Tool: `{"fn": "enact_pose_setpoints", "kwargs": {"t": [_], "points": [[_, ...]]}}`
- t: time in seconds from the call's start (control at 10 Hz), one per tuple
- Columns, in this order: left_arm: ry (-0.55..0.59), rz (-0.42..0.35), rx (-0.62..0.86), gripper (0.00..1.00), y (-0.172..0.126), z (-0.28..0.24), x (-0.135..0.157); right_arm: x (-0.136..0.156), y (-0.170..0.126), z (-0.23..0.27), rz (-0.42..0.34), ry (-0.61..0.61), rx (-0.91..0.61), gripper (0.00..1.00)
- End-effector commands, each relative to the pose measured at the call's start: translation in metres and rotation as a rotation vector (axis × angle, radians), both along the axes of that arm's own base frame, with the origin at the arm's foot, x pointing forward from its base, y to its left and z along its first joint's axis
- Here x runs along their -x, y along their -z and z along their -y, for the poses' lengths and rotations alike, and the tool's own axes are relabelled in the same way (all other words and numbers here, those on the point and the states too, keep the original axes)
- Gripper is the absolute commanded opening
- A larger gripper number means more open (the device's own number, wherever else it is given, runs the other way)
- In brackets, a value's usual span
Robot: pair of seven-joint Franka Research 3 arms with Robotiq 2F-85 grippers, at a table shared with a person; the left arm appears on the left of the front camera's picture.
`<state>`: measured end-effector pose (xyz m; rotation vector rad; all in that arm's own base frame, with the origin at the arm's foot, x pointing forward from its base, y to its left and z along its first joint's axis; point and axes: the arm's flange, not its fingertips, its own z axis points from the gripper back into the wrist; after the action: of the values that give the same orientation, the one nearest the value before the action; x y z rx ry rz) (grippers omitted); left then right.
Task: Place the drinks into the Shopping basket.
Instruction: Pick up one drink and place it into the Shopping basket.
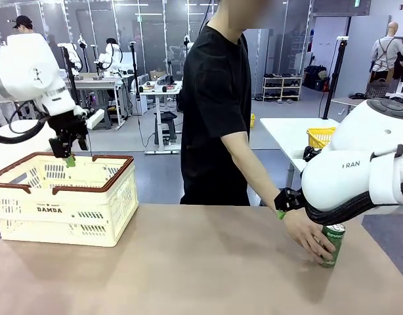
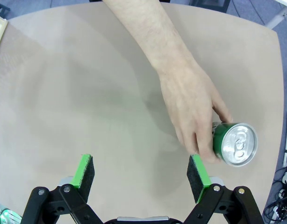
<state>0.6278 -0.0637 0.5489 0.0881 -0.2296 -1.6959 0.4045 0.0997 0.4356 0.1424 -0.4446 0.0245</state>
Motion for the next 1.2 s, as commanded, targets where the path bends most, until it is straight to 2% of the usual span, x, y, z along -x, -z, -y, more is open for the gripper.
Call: {"fn": "enact_pose_setpoints", "kwargs": {"t": [0.0,0.2,0.4,0.6,0.8,0.9,1.0,1.1], "points": [[0.03,0.009,-0.017,0.99,-0.007,0.007,0.049,0.0,0.001,0.001,-0.002,0.001,-0.004,1.0],[0.095,-0.026,-0.014,0.99,-0.015,0.022,0.097,0.0,0.001,0.001,-0.002,0.001,-0.004,1.0],[0.075,-0.059,-0.034,0.99,-0.007,0.039,0.145,0.0,0.001,0.001,-0.002,0.001,-0.004,1.0],[-0.029,-0.075,0.019,0.99,0.009,0.047,0.184,0.0,0.001,0.001,-0.002,0.001,-0.004,1.0],[-0.227,-0.103,0.09,0.99,0.029,0.053,0.203,0.0,0.001,0.001,-0.002,0.001,-0.004,1.0],[-0.282,-0.108,0.138,0.99,0.036,0.055,0.208,0.0,0.001,0.001,-0.002,0.001,-0.004,1.0],[-0.375,-0.169,0.197,0.99,0.043,0.055,0.21,0.0,0.001,0.001,-0.002,0.001,-0.004,1.0],[-0.38,-0.174,0.217,0.99,0.049,0.055,0.21,0.0,0.001,0.001,-0.002,0.001,-0.004,1.0]]}}
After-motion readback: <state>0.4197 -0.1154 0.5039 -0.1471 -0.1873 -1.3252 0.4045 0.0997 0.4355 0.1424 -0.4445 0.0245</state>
